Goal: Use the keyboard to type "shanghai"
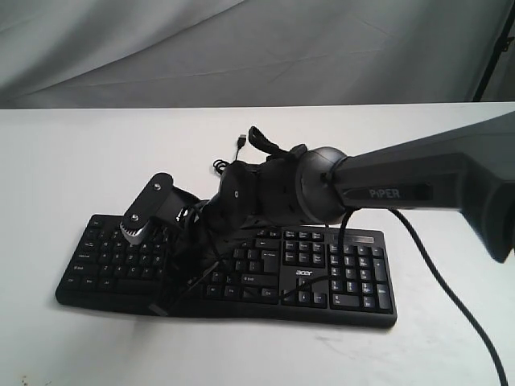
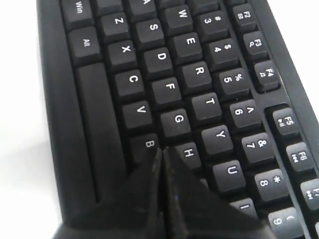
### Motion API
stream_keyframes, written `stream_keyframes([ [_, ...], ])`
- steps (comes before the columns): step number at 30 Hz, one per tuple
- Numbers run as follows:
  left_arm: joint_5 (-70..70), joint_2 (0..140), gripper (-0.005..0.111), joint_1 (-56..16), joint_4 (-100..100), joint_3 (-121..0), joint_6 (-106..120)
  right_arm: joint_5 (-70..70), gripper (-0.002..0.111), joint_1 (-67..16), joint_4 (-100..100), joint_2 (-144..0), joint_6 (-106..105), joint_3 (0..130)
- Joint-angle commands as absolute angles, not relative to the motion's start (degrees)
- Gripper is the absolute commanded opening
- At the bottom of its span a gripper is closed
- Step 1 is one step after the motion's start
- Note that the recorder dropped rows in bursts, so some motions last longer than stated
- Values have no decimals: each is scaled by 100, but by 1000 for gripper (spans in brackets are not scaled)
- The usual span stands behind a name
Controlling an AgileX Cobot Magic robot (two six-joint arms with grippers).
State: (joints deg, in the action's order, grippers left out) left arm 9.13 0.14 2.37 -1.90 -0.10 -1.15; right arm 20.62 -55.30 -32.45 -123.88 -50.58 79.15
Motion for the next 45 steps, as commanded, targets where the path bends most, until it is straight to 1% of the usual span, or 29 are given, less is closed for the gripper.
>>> stream_keyframes([
  [1, 879, 0, 0, 200, -190, 0, -131, 2102, 0, -5487, -3295, -12478, -5119, 7920],
  [12, 879, 0, 0, 200, -190, 0, -131, 1943, 0, -5487, -3248, -12224, -5119, 7967],
  [23, 879, 0, 0, 200, -190, 0, -131, 2544, 0, -5487, -3136, -12671, -5103, 8858],
  [45, 879, 0, 0, 200, -190, 0, -131, 2456, 0, -5475, -3093, -12950, -5083, 8876],
])
